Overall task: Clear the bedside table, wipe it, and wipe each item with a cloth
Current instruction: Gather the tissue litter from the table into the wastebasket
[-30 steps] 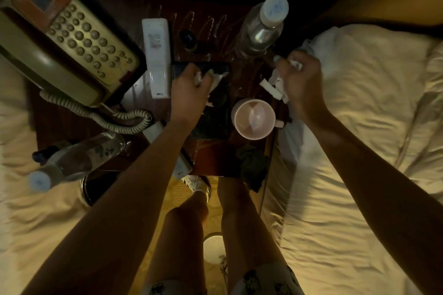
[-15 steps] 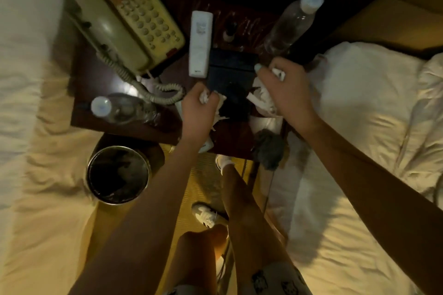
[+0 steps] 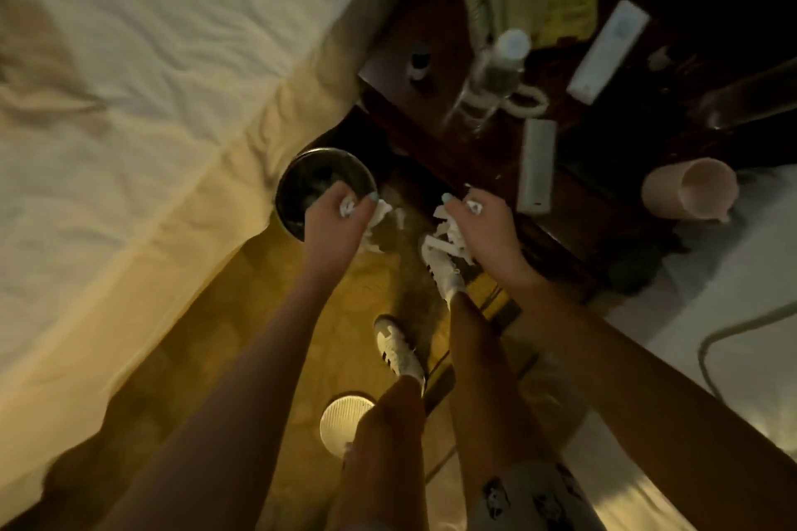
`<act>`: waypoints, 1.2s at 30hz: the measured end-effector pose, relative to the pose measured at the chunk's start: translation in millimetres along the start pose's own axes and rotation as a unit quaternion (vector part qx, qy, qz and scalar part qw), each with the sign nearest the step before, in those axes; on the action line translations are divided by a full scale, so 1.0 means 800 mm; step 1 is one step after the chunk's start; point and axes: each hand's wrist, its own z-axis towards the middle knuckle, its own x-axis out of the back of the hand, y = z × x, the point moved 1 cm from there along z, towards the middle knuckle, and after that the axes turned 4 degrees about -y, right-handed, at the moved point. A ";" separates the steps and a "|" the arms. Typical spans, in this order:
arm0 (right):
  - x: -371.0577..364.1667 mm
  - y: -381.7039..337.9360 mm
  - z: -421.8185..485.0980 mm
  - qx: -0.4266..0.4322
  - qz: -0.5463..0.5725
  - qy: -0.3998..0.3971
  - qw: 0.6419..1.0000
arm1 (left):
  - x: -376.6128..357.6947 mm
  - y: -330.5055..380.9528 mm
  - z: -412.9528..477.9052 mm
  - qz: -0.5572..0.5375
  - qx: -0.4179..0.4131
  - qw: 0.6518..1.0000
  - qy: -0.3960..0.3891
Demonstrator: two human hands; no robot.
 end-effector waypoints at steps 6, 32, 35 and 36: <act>-0.095 0.009 0.063 -0.043 -0.055 -0.080 0.994 | 0.034 -0.064 0.041 -0.022 0.087 0.996 0.029; -0.223 0.144 0.259 0.003 -0.159 -0.232 0.960 | -0.041 -0.304 0.163 -0.064 0.215 0.970 0.096; -0.192 0.147 0.249 0.037 -0.172 -0.179 0.968 | -0.054 -0.285 0.146 -0.091 0.186 0.973 0.105; -0.182 0.150 0.245 0.046 -0.182 -0.167 0.968 | -0.061 -0.281 0.140 -0.092 0.176 0.974 0.112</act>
